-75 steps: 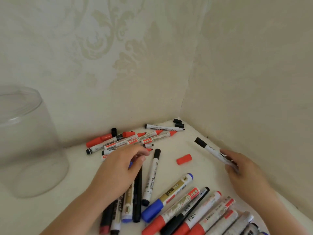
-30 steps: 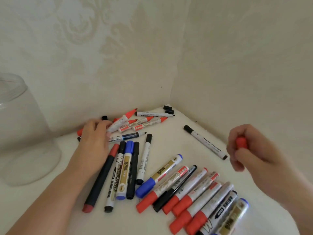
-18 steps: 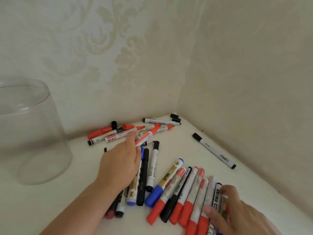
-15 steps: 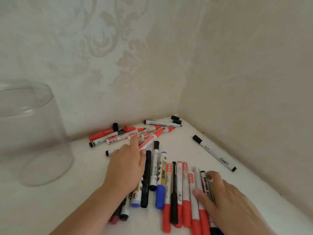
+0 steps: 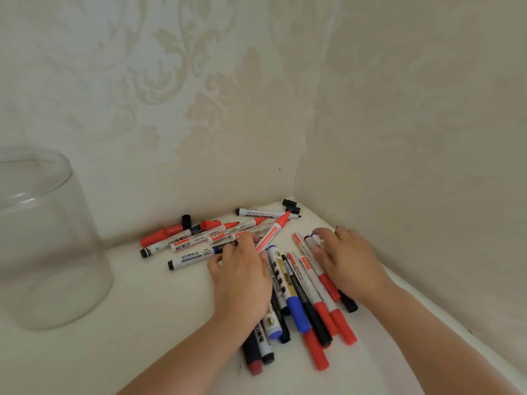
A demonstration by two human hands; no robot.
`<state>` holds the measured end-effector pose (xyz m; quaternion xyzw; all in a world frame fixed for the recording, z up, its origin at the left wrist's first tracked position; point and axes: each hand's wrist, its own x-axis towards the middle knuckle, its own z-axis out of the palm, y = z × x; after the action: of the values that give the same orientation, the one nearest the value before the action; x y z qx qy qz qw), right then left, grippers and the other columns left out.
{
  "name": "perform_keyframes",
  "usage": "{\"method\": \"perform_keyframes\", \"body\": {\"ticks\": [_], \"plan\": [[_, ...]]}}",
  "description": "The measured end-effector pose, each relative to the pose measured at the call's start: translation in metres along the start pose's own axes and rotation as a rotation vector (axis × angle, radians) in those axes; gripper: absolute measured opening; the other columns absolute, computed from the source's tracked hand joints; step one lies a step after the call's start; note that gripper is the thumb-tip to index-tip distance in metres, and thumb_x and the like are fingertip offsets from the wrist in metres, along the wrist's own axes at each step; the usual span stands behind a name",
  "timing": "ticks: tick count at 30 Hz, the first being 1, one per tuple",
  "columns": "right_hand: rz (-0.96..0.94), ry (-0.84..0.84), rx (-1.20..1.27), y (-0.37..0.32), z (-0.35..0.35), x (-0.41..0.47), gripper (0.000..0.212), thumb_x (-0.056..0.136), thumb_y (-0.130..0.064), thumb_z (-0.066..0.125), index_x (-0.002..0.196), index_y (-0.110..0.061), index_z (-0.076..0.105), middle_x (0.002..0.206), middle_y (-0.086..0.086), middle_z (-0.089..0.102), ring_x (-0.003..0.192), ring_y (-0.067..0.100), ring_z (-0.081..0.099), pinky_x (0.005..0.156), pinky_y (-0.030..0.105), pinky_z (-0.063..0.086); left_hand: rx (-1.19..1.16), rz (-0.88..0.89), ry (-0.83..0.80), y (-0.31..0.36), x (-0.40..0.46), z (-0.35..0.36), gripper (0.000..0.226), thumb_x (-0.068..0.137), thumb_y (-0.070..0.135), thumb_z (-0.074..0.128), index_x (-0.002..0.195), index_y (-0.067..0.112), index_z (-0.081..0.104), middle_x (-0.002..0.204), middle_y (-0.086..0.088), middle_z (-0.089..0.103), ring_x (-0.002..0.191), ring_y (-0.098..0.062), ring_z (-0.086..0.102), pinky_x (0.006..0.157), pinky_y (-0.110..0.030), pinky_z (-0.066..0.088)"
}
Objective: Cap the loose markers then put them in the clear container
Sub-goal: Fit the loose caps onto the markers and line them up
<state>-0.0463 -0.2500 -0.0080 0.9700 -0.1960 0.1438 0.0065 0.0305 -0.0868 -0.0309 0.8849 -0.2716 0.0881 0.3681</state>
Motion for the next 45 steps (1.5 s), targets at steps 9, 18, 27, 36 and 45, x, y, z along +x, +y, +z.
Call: {"method": "perform_keyframes", "body": {"ticks": [9,18,27,36,45], "plan": [[-0.093,-0.018,0.038,-0.051,-0.008,-0.047,0.041,0.085,-0.049,0.029,0.11,-0.029,0.055,0.09,-0.002,0.056,0.082,0.018,0.055,0.07,0.03,0.046,-0.385,-0.114,-0.01,0.013,0.013,0.013,0.017,0.095,0.021,0.04,0.112,0.021,0.04,0.112,0.0,0.055,0.111,-0.022,0.049,0.102,-0.041,0.03],[0.033,0.13,0.071,-0.022,-0.016,-0.027,0.033,0.093,-0.035,0.037,0.118,-0.022,0.054,0.097,0.005,0.054,0.089,0.026,0.052,0.078,0.037,0.044,-0.282,0.155,-0.205,-0.028,0.01,-0.032,0.017,0.094,0.026,0.043,0.11,0.031,0.038,0.106,0.007,0.055,0.098,-0.015,0.051,0.09,-0.034,0.041],[-0.338,-0.021,0.135,-0.083,-0.003,-0.041,0.026,0.083,-0.034,0.037,0.095,-0.024,0.058,0.082,-0.001,0.055,0.073,0.018,0.049,0.064,0.03,0.046,-0.216,0.195,-0.281,-0.059,-0.008,-0.058,0.023,0.085,0.056,0.032,0.102,0.042,0.039,0.091,0.023,0.054,0.086,0.011,0.048,0.069,-0.005,0.035],[0.371,-0.001,1.152,-0.053,-0.023,-0.037,0.025,0.097,-0.035,0.032,0.084,-0.027,0.052,0.087,-0.014,0.07,0.079,-0.009,0.057,0.074,0.016,0.038,0.001,0.405,-0.301,-0.062,-0.014,-0.062,0.009,0.089,0.039,0.049,0.097,0.038,0.046,0.073,0.028,0.046,0.073,0.014,0.047,0.054,-0.012,0.034],[0.383,-0.167,1.75,-0.063,-0.017,-0.038,0.017,0.089,-0.021,0.047,0.079,-0.011,0.057,0.065,0.002,0.052,0.06,0.012,0.043,0.061,0.022,0.04,-0.036,0.443,-0.352,-0.063,-0.017,-0.061,0.023,0.082,0.058,0.028,0.093,0.043,0.041,0.081,0.032,0.049,0.072,0.008,0.048,0.065,-0.007,0.036]]}}
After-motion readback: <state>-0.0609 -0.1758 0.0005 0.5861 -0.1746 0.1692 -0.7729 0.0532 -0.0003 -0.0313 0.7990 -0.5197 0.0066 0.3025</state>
